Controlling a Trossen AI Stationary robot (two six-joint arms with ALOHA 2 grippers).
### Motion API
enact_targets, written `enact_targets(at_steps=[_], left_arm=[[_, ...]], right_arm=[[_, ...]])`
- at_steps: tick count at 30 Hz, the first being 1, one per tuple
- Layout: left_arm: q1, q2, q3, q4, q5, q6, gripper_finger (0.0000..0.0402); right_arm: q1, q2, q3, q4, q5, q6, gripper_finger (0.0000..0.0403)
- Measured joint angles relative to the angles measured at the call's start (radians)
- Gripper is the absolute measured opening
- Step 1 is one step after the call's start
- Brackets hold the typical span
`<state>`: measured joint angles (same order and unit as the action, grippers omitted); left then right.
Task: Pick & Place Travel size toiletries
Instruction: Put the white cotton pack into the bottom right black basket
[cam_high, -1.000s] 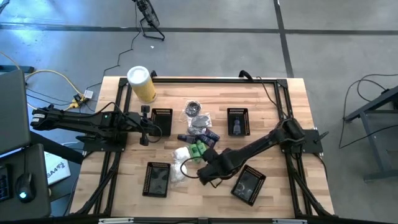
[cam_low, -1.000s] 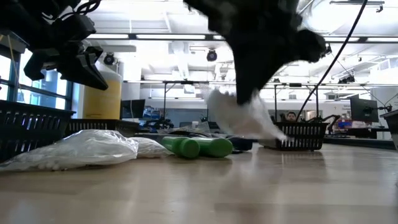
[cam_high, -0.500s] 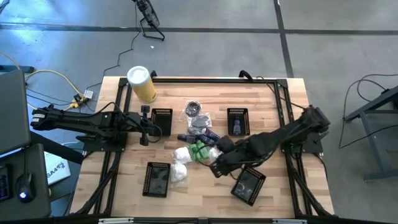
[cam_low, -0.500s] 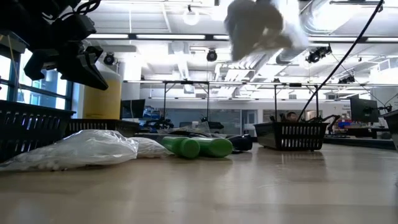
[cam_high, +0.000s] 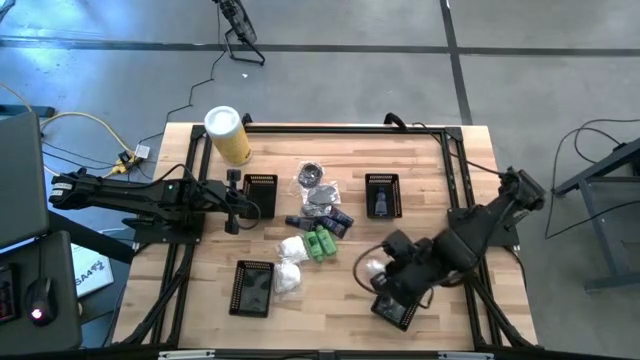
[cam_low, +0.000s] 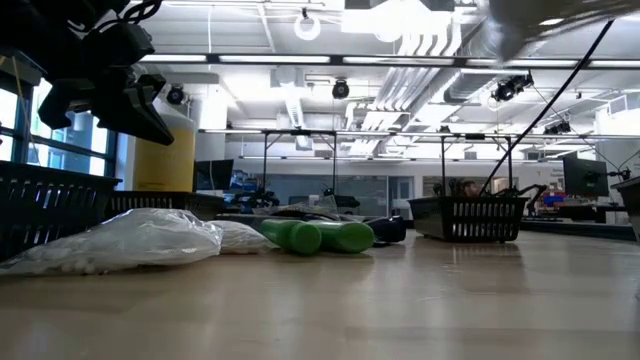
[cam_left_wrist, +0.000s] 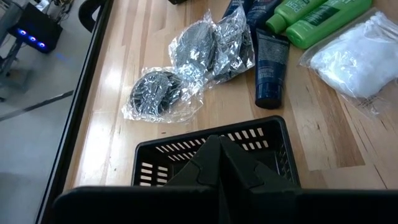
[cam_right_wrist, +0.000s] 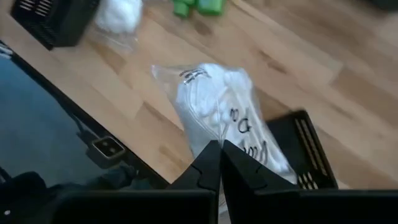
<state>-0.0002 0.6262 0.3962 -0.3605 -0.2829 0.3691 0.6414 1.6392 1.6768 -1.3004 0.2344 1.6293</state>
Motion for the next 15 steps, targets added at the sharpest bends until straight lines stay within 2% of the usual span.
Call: enact_targets(at_steps=[8,15], left_arm=[[0.000,0.000,0.000,0.000,0.000,0.000,0.0000],[0.000,0.000,0.000,0.000,0.000,0.000,0.0000]], right_arm=[[0.083,0.001,-0.012,-0.020,0.040,0.174,0.0003],[0.145,0.002,-0.116,0.069,0.047,0.312,0.0003]])
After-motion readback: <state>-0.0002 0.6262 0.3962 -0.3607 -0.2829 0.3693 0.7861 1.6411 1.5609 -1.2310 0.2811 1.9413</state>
